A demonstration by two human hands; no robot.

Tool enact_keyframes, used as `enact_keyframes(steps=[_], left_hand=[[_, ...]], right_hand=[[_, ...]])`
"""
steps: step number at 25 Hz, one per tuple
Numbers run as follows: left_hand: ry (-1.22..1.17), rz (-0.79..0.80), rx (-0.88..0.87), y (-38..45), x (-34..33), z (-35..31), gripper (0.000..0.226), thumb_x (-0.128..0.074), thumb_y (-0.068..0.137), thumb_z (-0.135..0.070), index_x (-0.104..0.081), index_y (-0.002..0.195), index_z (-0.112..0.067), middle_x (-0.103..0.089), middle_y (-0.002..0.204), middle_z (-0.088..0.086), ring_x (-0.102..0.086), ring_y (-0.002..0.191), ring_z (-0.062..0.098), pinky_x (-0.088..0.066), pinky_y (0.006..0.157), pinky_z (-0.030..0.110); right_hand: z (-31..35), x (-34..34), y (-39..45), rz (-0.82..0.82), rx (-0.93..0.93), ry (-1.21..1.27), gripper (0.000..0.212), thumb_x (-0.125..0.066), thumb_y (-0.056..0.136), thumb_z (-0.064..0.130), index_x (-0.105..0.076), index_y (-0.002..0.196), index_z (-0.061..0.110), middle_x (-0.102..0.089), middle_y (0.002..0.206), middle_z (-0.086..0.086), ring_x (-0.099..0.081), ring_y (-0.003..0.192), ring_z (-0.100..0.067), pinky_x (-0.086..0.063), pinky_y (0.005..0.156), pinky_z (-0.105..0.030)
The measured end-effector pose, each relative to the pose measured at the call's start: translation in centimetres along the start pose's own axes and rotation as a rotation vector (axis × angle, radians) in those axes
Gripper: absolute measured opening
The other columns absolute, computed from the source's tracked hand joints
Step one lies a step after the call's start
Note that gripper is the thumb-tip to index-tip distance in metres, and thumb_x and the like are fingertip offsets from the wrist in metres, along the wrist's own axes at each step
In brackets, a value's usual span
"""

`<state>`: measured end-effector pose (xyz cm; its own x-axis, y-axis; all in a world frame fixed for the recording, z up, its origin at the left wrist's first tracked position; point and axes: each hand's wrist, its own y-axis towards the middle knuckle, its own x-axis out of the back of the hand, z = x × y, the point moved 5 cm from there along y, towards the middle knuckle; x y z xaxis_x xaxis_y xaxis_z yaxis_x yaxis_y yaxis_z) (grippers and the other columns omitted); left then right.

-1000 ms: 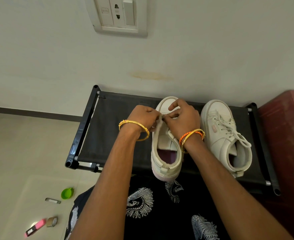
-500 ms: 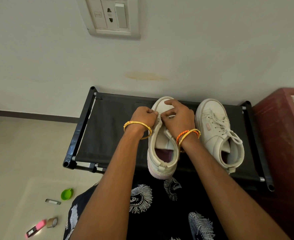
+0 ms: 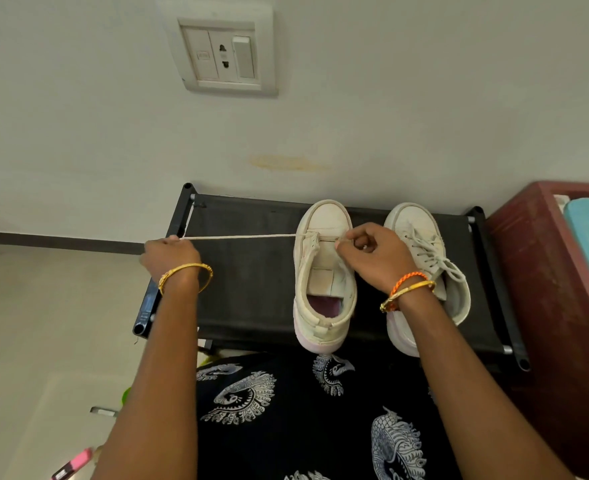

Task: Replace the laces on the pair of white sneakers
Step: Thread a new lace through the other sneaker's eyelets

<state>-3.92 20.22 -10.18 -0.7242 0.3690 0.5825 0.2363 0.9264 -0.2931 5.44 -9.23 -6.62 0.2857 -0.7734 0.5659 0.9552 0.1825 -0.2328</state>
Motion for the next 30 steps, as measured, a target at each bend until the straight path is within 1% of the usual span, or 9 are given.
enact_keyframes(steps=[4,7,10,13,16,20,24,26,30], left_hand=[[0.227,0.022,-0.319,-3.2,-0.6,-2.3,0.037,-0.053,0.094,-0.025,-0.049,0.127,-0.007,-0.045,0.131,0.020,-0.041,0.122,0.036,-0.040,0.096,0.045],[0.401,0.266,-0.701,-7.3,-4.4,-4.8,0.037,-0.058,0.091,-0.030,-0.055,0.128,-0.024,-0.049,0.129,0.012,-0.035,0.123,0.033,-0.038,0.096,0.048],[0.483,0.504,-0.889,-10.4,-7.9,-5.2,0.029,-0.057,0.092,-0.030,-0.063,0.120,-0.027,-0.058,0.120,0.005,-0.040,0.119,0.029,-0.040,0.094,0.045],[0.419,0.565,-0.894,-10.4,-8.8,-5.0,0.020,-0.058,0.092,-0.027,-0.071,0.106,-0.022,-0.064,0.108,0.004,-0.050,0.109,0.027,-0.044,0.092,0.040],[0.426,0.509,-0.898,-10.2,-8.6,-4.8,0.017,-0.058,0.092,-0.024,-0.070,0.101,-0.017,-0.059,0.114,0.005,-0.049,0.108,0.025,-0.044,0.093,0.042],[0.463,0.331,-0.803,-8.8,-7.0,-4.6,0.019,-0.053,0.093,-0.024,-0.065,0.102,-0.012,-0.052,0.122,0.008,-0.049,0.111,0.025,-0.037,0.097,0.045],[0.421,0.113,-0.565,-5.1,-3.5,-3.4,0.023,-0.049,0.095,-0.024,-0.063,0.106,-0.010,-0.052,0.124,0.012,-0.048,0.116,0.030,-0.032,0.100,0.051],[0.418,0.031,-0.459,-3.9,-2.2,-2.4,0.023,-0.048,0.095,-0.023,-0.063,0.106,-0.009,-0.053,0.123,0.015,-0.047,0.118,0.033,-0.031,0.101,0.052],[0.443,0.120,-0.452,-4.4,-2.6,-2.5,0.033,-0.052,0.093,-0.022,-0.053,0.126,-0.017,-0.046,0.133,0.015,-0.039,0.126,0.033,-0.027,0.104,0.054]], right_hand=[[0.2,-0.8,-1.4,0.040,-0.053,0.006,0.023,-0.067,0.081,0.035,-0.055,0.098,0.024,-0.056,0.103,-0.006,-0.051,0.080,-0.010,-0.041,0.066,-0.020],[0.4,-1.3,-2.9,0.032,-0.008,-0.100,0.035,-0.069,0.080,0.028,-0.054,0.111,0.022,-0.048,0.108,-0.003,-0.051,0.084,-0.014,-0.040,0.076,-0.023],[0.3,-1.5,-3.7,-0.037,0.053,-0.183,0.038,-0.064,0.082,0.019,-0.054,0.119,0.019,-0.049,0.107,-0.008,-0.049,0.084,-0.017,-0.037,0.076,-0.022],[0.2,-1.5,-3.3,-0.054,0.074,-0.151,0.031,-0.063,0.081,0.017,-0.057,0.111,0.017,-0.055,0.097,-0.013,-0.048,0.082,-0.018,-0.034,0.064,-0.020],[0.2,-1.6,-2.8,-0.049,0.088,-0.145,0.028,-0.061,0.080,0.013,-0.055,0.107,0.014,-0.052,0.089,-0.010,-0.046,0.079,-0.020,-0.027,0.055,-0.013],[-0.2,-1.6,-2.6,-0.021,0.049,-0.113,0.031,-0.059,0.080,0.010,-0.051,0.110,0.012,-0.052,0.091,-0.009,-0.047,0.081,-0.023,-0.030,0.055,-0.014],[-0.6,-1.4,-2.4,0.000,0.010,-0.078,0.032,-0.059,0.082,0.011,-0.049,0.113,0.011,-0.052,0.093,-0.010,-0.048,0.081,-0.023,-0.035,0.064,-0.022],[-0.6,-1.4,-2.4,0.014,0.009,-0.075,0.033,-0.059,0.082,0.012,-0.049,0.114,0.011,-0.051,0.093,-0.008,-0.047,0.080,-0.022,-0.034,0.058,-0.020],[-0.6,-1.1,-2.1,0.123,-0.061,-0.012,0.031,-0.064,0.084,0.031,-0.051,0.108,0.016,-0.052,0.081,0.001,-0.051,0.074,-0.015,-0.041,0.061,-0.019]])
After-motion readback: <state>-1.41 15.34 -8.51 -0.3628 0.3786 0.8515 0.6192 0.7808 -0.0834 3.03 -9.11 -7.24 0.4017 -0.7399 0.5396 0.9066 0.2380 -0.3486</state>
